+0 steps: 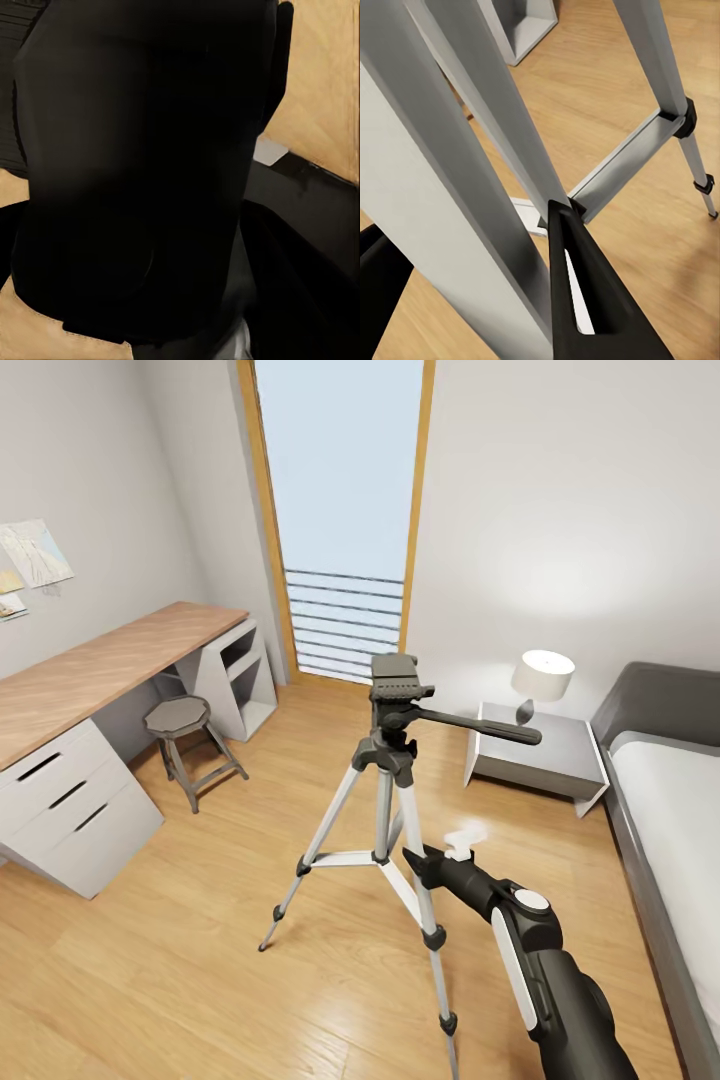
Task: Attach the digital camera to the camera tripod in the bedroom.
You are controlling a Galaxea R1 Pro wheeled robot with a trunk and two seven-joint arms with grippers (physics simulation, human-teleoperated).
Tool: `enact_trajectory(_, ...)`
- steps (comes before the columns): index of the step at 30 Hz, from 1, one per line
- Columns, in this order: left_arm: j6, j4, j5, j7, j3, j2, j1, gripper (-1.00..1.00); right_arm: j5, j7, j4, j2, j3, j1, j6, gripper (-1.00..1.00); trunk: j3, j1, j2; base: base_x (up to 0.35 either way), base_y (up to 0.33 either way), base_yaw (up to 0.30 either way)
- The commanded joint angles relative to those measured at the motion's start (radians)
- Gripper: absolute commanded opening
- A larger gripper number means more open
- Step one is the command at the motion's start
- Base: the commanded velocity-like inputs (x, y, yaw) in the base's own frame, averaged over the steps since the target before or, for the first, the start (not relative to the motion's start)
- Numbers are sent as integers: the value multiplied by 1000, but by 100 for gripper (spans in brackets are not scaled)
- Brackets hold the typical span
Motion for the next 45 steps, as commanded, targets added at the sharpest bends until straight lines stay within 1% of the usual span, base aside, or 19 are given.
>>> enact_trajectory(1, 41, -42, 10, 14, -8, 17, -1, -100, 4, 10, 7, 1, -2, 0, 9, -100, -2, 1, -1, 0, 0, 0)
enact_trajectory(2, 115, -123, 10, 35, -7, 47, -3, -100, 5, 10, 14, 1, -3, 0, 9, -100, -2, 1, -1, 0, 0, 0)
enact_trajectory(4, 185, -207, 10, 71, -1, 74, -8, -100, 6, 10, 21, 1, -3, 0, 9, -100, -2, 1, -1, 0, 0, 0)
enact_trajectory(5, 347, -425, 11, 215, 44, 118, -68, -100, 8, 10, 29, 1, -3, 0, 9, -100, -2, 1, -1, 0, 0, 0)
enact_trajectory(7, 415, -504, 11, 282, 74, 124, -105, -100, 8, 10, 31, 1, -3, 0, 9, -100, -2, 1, -1, 0, 0, 0)
enact_trajectory(8, 488, -574, 12, 343, 108, 125, -146, -100, 7, 10, 33, 1, -3, 0, 9, -100, -2, 1, -1, 0, 0, 0)
enact_trajectory(11, 598, -659, 14, 417, 154, 118, -223, -100, 7, 10, 36, 1, -3, 0, 9, -100, -2, 1, -1, 0, 0, 0)
enact_trajectory(13, 699, -714, 17, 464, 187, 98, -313, -100, 7, 10, 39, 1, -3, 0, 9, -100, -2, 1, -1, 0, 0, 0)
enact_trajectory(16, 773, -742, 19, 492, 213, 71, -409, -100, 7, 10, 42, 1, -3, 0, 9, -100, -2, 1, -1, 0, 0, 0)
enact_trajectory(19, 811, -754, 21, 513, 231, 46, -504, -100, 7, 10, 43, 1, -3, 0, 9, -100, -2, 1, -1, 0, 0, 0)
enact_trajectory(23, 843, -748, 24, 545, 246, 2, -687, -100, 7, 11, 44, 1, -3, 0, 9, -100, -2, 1, -1, 0, 0, 0)
enact_trajectory(25, 848, -735, 25, 550, 247, -11, -748, -100, 8, 11, 44, 1, -3, 0, 9, -100, -2, 1, -1, 0, 0, 0)
enact_trajectory(27, 851, -702, 29, 553, 250, -28, -840, -100, 10, 11, 44, 0, -3, 0, 9, -100, -2, 1, -1, 0, 0, 0)
enact_trajectory(32, 852, -610, 59, 555, 251, -73, -1006, -100, 13, 11, 45, 0, -3, 0, 9, -100, -2, 1, -1, 0, 0, 0)
enact_trajectory(34, 852, -546, 84, 557, 251, -111, -1104, -100, 14, 11, 45, 0, -3, 0, 9, -100, -2, 1, -1, 0, 0, 0)
enact_trajectory(35, 852, -494, 103, 559, 251, -145, -1196, -100, 14, 11, 45, 0, -3, 0, 9, -100, -2, 1, -1, 0, 0, 0)
enact_trajectory(36, 852, -481, 108, 559, 251, -155, -1225, -100, 14, 11, 45, 0, -3, 0, 9, -100, -2, 1, -1, 0, 0, 0)
enact_trajectory(37, 852, -451, 122, 559, 252, -196, -1336, -100, 14, 11, 45, 0, -3, 0, 9, -100, -2, 1, -1, 0, 0, 0)
enact_trajectory(45, 854, -475, 154, 555, 251, -245, -1394, -100, 15, 11, 44, 0, -3, 0, 9, -100, -2, 1, -1, 0, 0, 0)
